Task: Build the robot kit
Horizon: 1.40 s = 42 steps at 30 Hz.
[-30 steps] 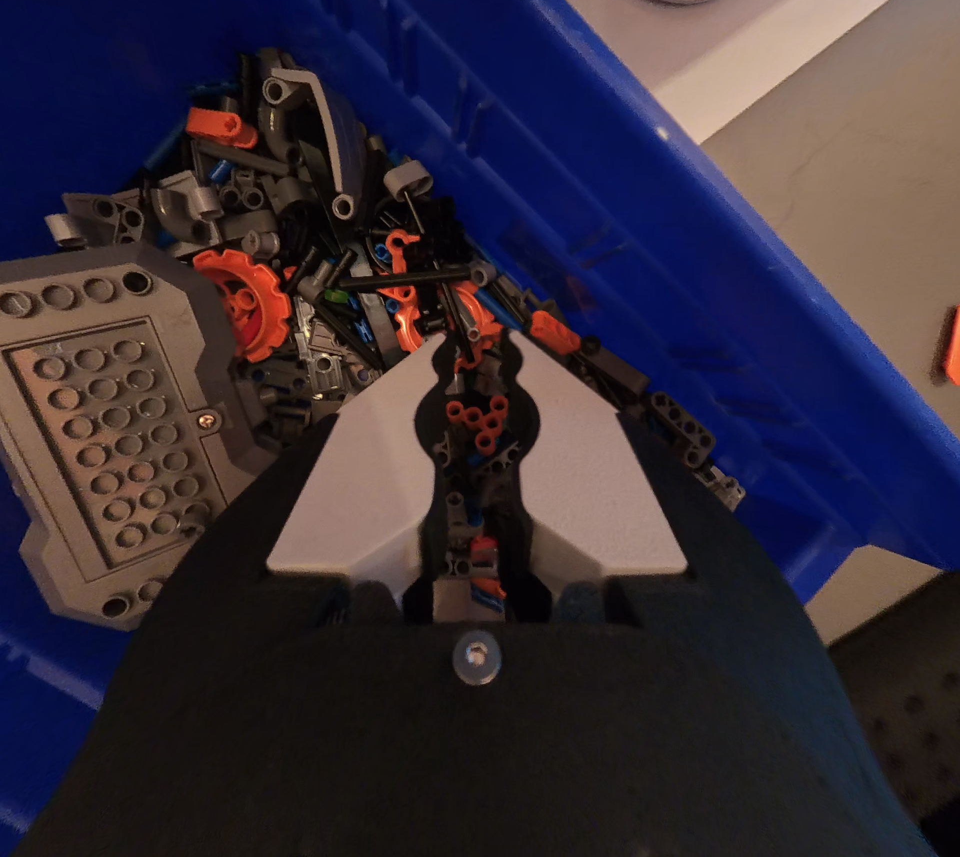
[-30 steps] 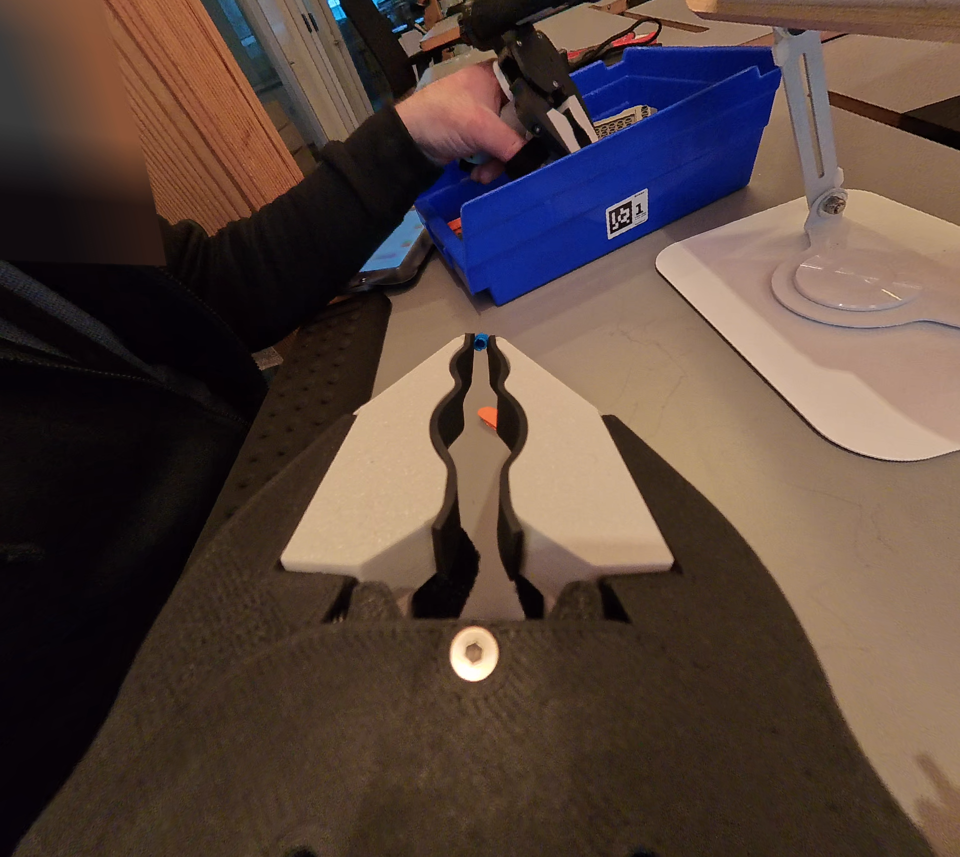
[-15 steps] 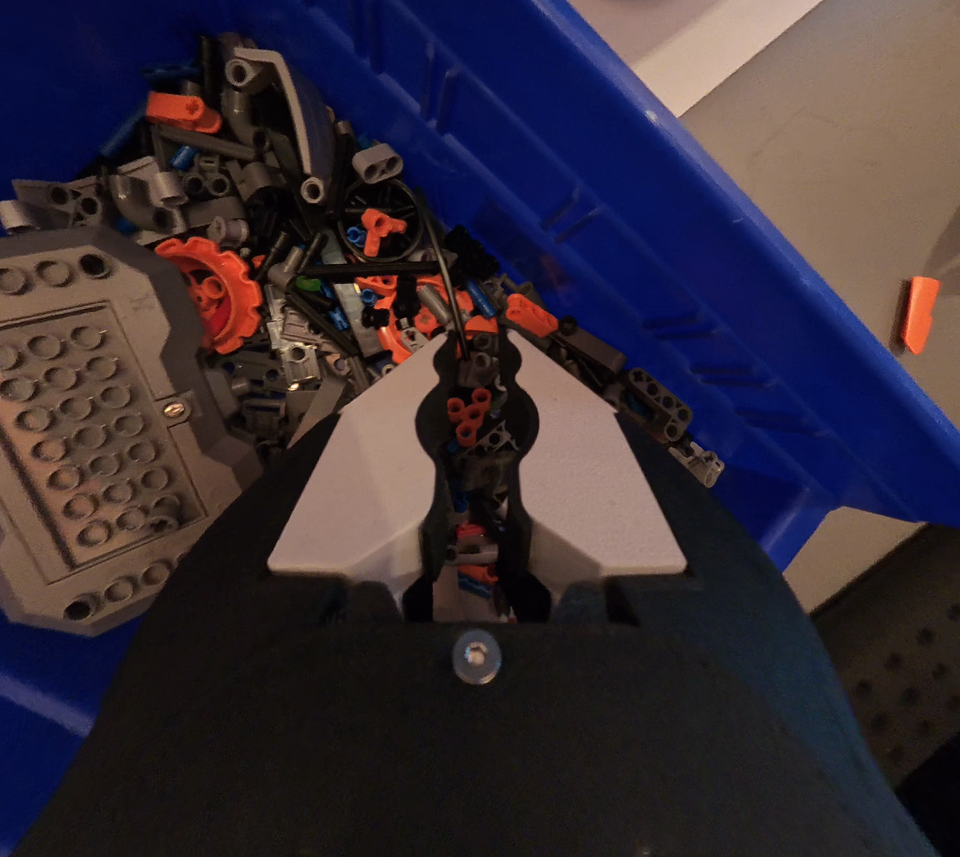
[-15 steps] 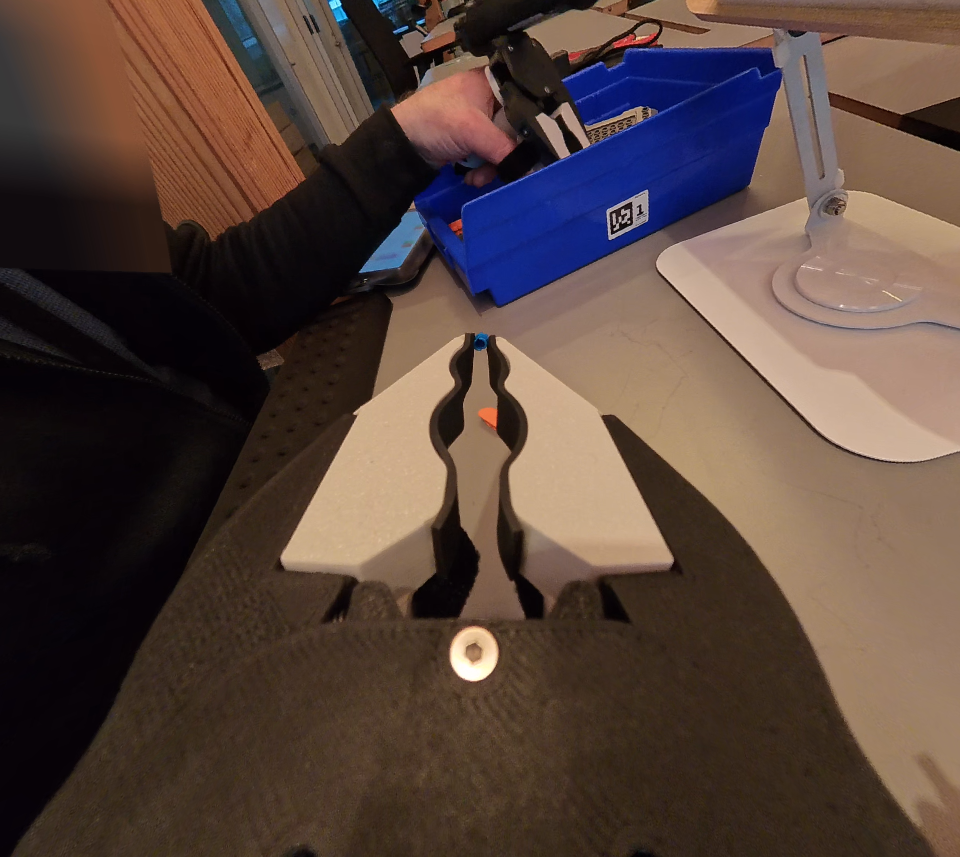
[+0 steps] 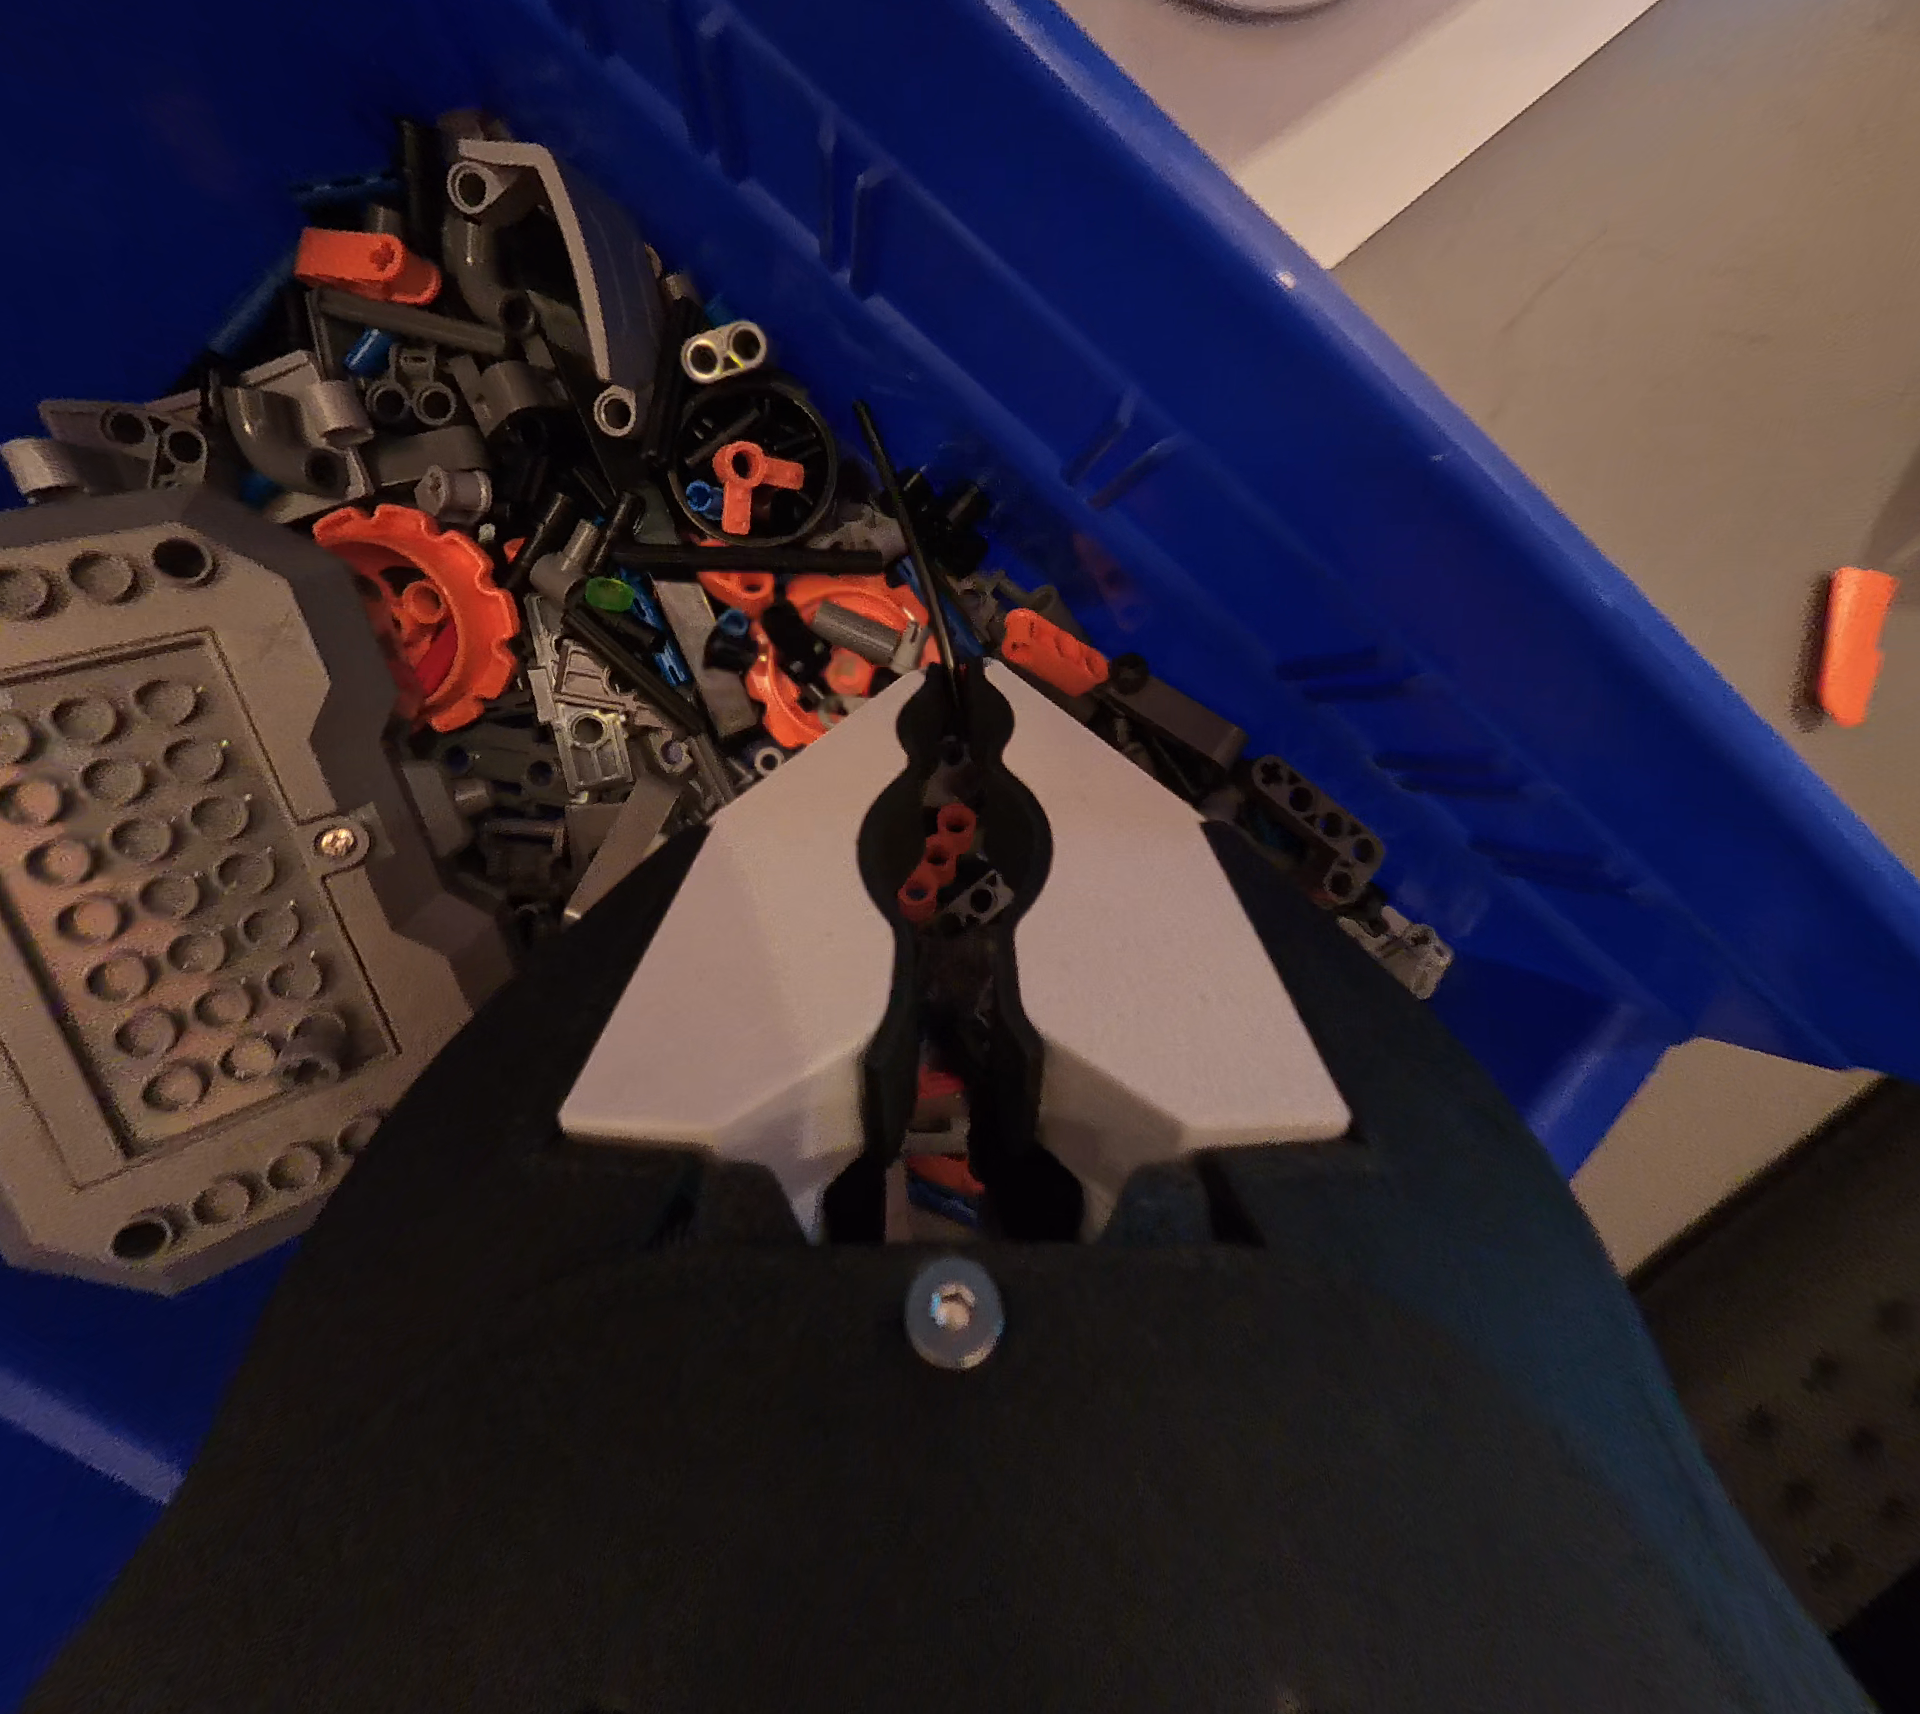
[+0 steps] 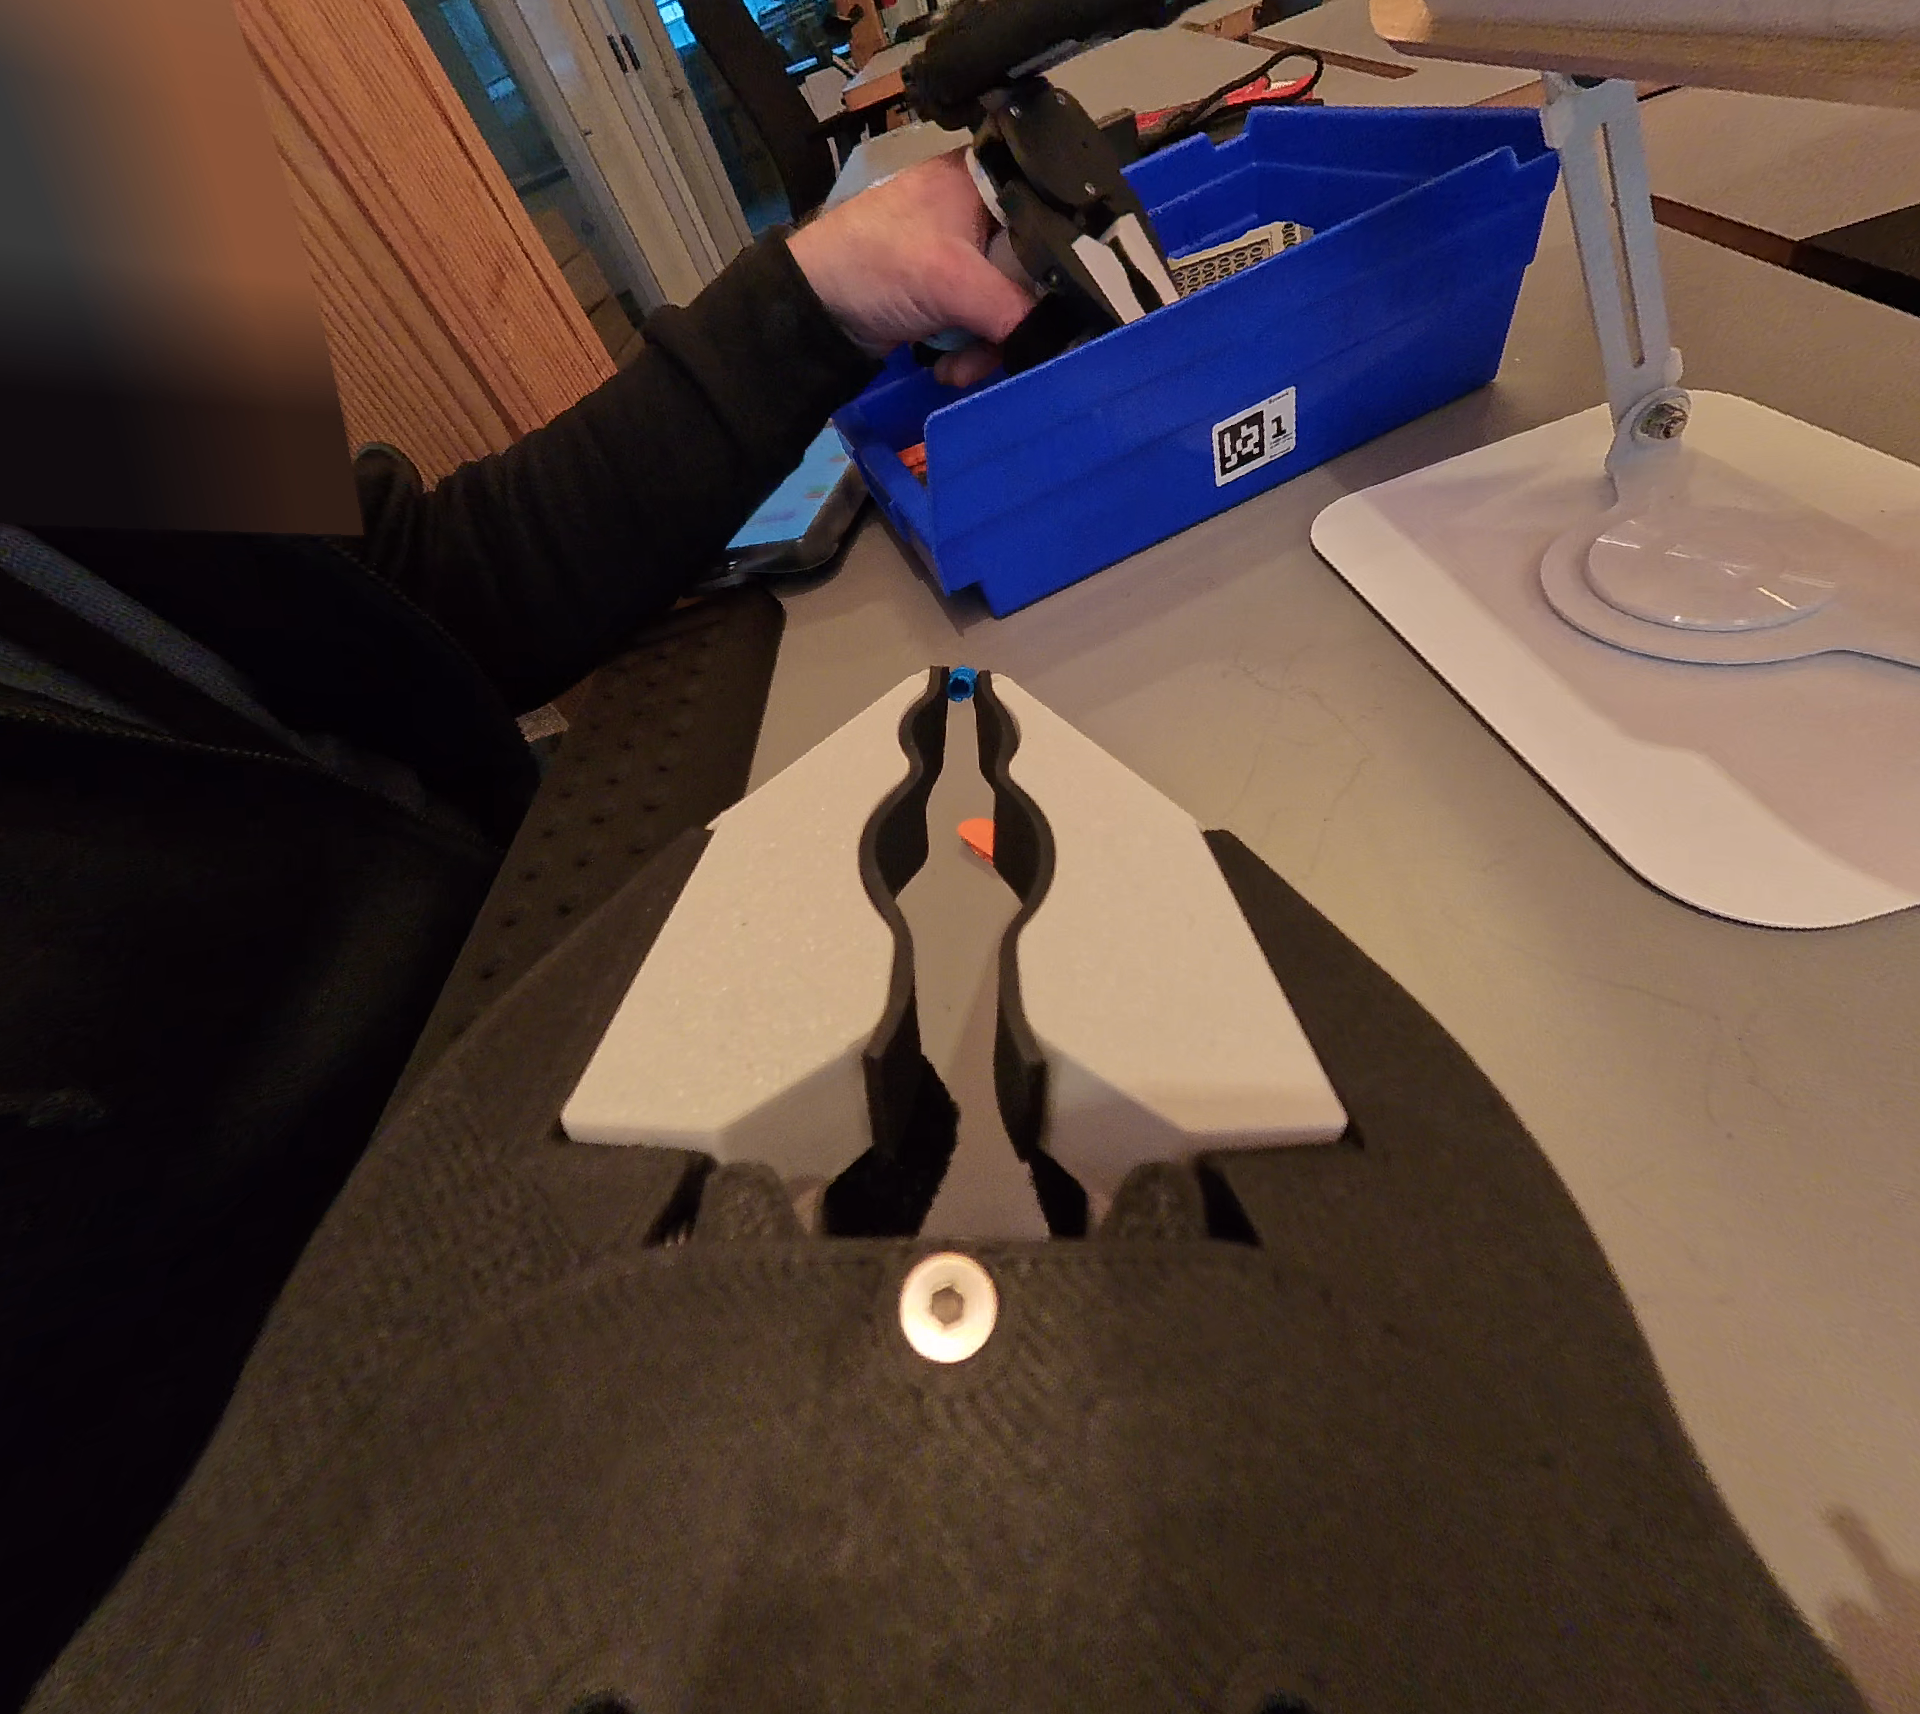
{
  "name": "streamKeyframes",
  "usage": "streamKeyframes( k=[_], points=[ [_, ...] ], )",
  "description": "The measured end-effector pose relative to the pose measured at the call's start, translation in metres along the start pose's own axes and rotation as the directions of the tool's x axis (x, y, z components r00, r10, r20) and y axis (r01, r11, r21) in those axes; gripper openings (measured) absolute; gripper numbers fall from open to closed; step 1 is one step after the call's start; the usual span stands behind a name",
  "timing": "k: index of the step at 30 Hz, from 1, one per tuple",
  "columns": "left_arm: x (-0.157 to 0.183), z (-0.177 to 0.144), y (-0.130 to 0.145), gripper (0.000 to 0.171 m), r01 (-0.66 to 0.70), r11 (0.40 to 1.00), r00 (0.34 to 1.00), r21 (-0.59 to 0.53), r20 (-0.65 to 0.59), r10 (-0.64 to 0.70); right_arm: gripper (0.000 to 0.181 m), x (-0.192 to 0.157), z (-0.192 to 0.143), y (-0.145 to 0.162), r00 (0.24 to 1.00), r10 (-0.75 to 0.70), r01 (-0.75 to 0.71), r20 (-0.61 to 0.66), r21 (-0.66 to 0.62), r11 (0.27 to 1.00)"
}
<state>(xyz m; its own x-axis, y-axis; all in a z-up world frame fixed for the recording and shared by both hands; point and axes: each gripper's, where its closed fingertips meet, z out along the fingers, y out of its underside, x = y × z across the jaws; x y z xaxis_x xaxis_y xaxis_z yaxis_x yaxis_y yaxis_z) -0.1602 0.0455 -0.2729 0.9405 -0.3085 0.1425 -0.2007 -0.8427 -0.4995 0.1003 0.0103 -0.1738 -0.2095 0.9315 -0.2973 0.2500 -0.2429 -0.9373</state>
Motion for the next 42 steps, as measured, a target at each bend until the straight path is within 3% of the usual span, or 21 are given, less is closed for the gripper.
streamKeyframes(
  k=[1, 8, 14, 16, 20, 23, 26, 30, 33, 36, 42],
  points=[
    [0.0, -0.004, -0.001, 0.002, 0.012, 1.0, 1.0, 0.02, -0.008, -0.012, 0.003, 0.0, 0.0, 0.0, 1.0, 0.001, -0.001, 0.0, 0.0, 1.0],
    [0.013, -0.043, -0.017, 0.001, 0.066, 0.976, 0.991, 0.208, -0.124, -0.041, 0.003, 0.0, 0.0, 0.0, 1.0, 0.004, -0.004, 0.004, 0.001, 1.0],
    [0.03, -0.073, -0.025, 0.001, 0.034, 0.956, 0.988, 0.292, -0.155, 0.012, 0.003, 0.0, 0.0, 0.0, 1.0, 0.007, -0.007, 0.007, 0.003, 1.0],
    [0.028, -0.075, -0.021, 0.002, 0.017, 0.965, 0.994, 0.261, -0.111, 0.013, 0.003, -0.001, 0.0, 0.0, 1.0, 0.006, -0.006, 0.008, 0.005, 1.0],
    [0.016, -0.065, 0.005, 0.002, -0.037, 0.997, 0.999, 0.074, 0.031, 0.035, 0.003, -0.002, 0.0, -0.002, 1.0, 0.003, -0.003, 0.009, 0.008, 1.0],
    [0.024, -0.067, 0.002, 0.002, -0.05, 0.994, 0.999, 0.1, 0.013, 0.048, 0.003, -0.002, -0.001, -0.003, 1.0, 0.001, -0.001, 0.01, 0.012, 1.0],
    [0.05, -0.083, -0.011, 0.002, -0.084, 0.978, 0.994, 0.189, -0.055, 0.096, 0.003, -0.002, -0.001, -0.003, 1.0, 0.0, -0.001, 0.007, 0.016, 1.0],
    [0.124, -0.1, -0.026, 0.002, -0.209, 0.941, 0.951, 0.264, -0.168, 0.259, 0.003, 0.0, -0.001, -0.002, 1.0, 0.006, -0.006, 0.004, 0.015, 1.0],
    [0.168, -0.074, -0.011, 0.002, -0.364, 0.923, 0.913, 0.123, -0.148, 0.38, 0.003, 0.0, -0.001, -0.002, 1.0, 0.007, -0.007, 0.002, 0.015, 1.0],
    [0.199, -0.04, 0.004, 0.002, -0.434, 0.901, 0.888, 0.008, -0.161, 0.43, 0.003, 0.0, -0.002, -0.003, 1.0, 0.004, -0.004, 0.001, 0.015, 1.0],
    [0.217, 0.011, 0.022, 0.002, -0.426, 0.902, 0.893, -0.075, -0.194, 0.406, 0.003, -0.002, -0.002, -0.004, 1.0, -0.002, 0.002, 0.004, 0.017, 1.0]
  ],
)
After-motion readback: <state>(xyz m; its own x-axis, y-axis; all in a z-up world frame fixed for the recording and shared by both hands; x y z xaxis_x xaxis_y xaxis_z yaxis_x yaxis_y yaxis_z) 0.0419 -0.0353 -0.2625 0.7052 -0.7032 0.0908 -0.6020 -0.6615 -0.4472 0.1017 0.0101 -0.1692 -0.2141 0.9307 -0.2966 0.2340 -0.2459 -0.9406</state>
